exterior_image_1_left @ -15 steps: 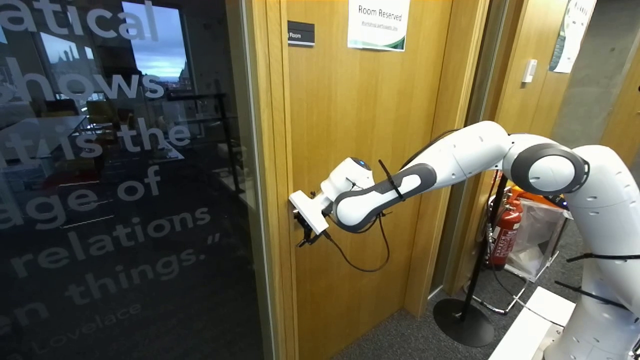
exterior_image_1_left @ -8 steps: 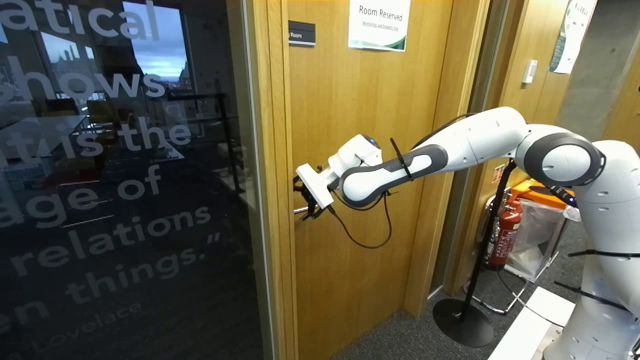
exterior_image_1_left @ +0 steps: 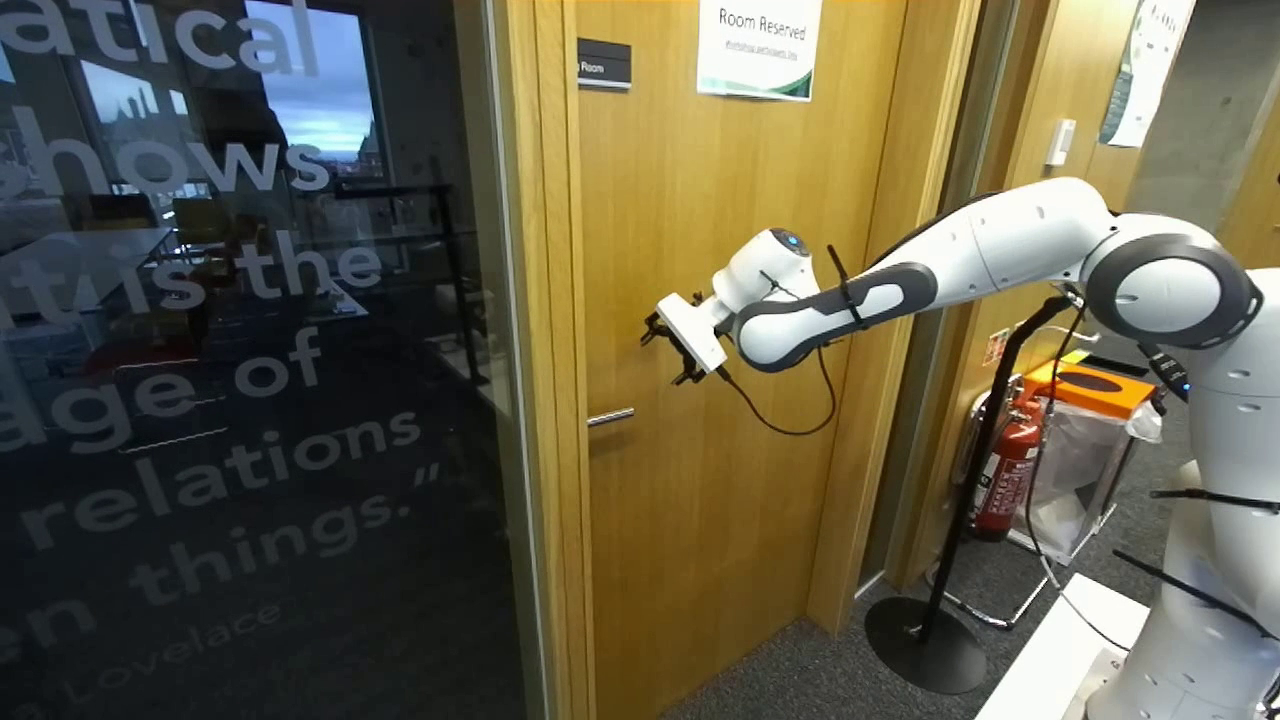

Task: Open the door

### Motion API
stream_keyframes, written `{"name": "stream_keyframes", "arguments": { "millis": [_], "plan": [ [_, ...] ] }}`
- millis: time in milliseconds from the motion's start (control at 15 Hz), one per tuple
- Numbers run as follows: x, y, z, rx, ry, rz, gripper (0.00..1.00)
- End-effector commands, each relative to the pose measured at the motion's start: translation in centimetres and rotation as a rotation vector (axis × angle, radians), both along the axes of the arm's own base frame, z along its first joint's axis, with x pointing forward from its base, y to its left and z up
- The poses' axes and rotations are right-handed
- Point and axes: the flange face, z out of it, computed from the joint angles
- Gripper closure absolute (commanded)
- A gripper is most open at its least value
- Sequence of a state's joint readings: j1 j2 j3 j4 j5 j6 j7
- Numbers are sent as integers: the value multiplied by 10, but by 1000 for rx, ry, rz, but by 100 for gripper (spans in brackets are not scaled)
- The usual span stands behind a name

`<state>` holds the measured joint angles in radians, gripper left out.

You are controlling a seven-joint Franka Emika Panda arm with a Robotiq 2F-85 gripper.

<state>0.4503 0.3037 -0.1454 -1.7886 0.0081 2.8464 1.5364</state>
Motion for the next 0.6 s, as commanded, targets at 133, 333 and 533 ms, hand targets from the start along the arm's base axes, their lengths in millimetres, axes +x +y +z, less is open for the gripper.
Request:
{"name": "stream_keyframes", "arguments": {
  "millis": [133, 333, 533],
  "plan": [
    [-72, -8, -9, -104, 116, 170, 0],
    [-103, 8, -7, -113, 128, 289, 0],
    [-91, 19, -14, -100, 117, 270, 0]
  ]
}}
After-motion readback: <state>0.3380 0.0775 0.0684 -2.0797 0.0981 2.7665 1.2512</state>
